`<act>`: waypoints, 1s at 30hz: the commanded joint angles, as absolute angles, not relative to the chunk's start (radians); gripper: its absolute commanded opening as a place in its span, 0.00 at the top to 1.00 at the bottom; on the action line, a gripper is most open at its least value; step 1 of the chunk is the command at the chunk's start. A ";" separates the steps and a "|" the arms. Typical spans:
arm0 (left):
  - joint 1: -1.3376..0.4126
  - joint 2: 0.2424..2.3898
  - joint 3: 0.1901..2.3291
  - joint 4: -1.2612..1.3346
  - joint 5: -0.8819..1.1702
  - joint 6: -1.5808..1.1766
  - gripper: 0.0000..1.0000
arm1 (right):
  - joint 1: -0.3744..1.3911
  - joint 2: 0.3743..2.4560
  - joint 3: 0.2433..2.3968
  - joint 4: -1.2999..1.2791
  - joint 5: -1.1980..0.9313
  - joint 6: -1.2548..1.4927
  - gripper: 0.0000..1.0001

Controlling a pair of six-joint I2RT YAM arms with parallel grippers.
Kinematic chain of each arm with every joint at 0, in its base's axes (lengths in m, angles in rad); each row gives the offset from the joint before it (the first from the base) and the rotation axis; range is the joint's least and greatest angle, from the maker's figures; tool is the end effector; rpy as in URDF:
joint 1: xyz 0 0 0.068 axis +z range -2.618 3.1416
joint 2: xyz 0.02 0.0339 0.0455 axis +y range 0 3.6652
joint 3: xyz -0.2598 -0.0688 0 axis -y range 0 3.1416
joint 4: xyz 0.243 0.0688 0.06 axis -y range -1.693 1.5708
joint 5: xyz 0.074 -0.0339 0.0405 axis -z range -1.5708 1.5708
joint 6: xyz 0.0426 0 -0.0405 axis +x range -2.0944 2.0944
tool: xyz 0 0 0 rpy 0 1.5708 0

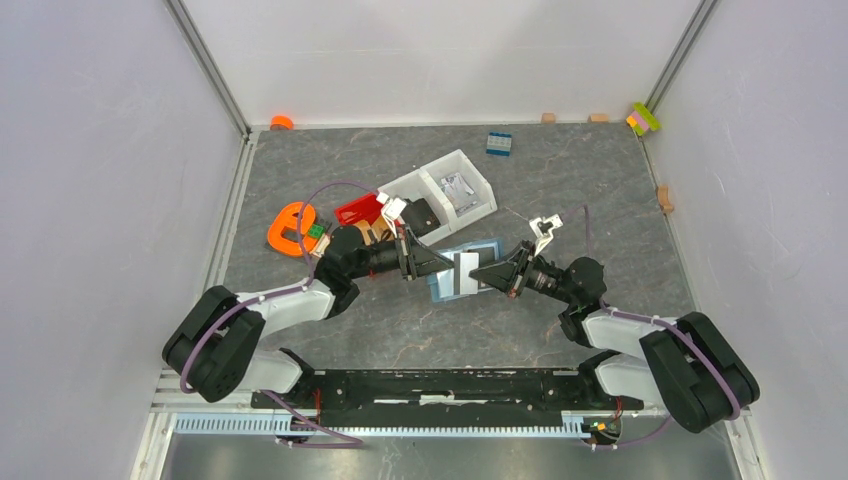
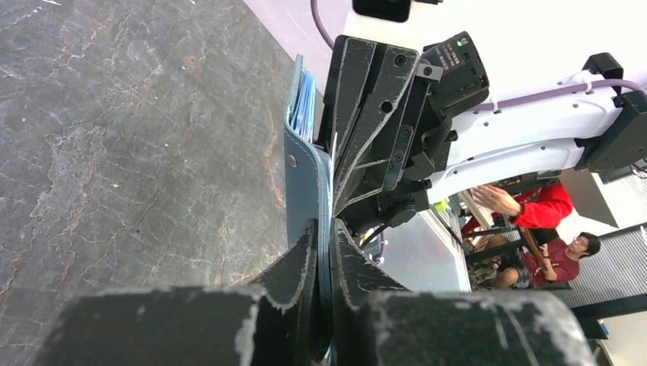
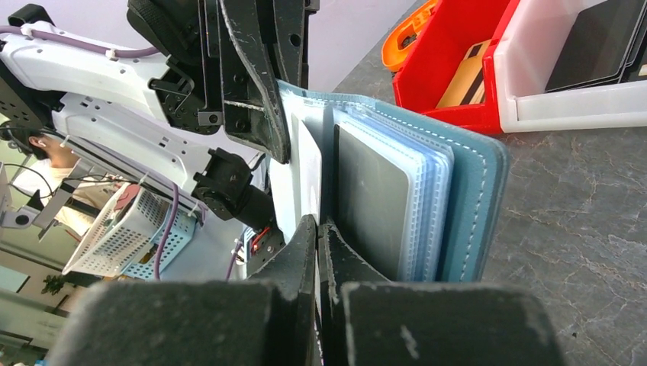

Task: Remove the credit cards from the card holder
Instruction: Remove the credit card from the card holder.

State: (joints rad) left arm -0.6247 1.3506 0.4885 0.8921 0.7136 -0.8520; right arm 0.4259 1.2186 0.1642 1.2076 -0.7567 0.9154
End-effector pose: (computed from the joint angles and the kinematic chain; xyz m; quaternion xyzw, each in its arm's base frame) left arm 0.2052 -0.1824 0.2248 0.1750 0.6768 -0.6325 0.3336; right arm 0.1758 0.1119 0.1917 -0.1255 0.6548 0.6268 0.4032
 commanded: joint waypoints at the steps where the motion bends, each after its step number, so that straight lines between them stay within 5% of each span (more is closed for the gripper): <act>1: -0.630 1.342 0.522 0.914 0.713 -0.850 0.98 | 0.429 1.201 0.200 1.127 -0.712 0.848 1.00; 6: -0.629 1.310 0.536 0.762 0.639 -0.786 0.98 | 0.393 1.160 0.214 0.905 -0.608 0.747 1.00; 30: -0.611 1.348 0.604 0.518 0.540 -0.715 0.98 | 0.337 1.099 0.225 0.711 -0.511 0.678 1.00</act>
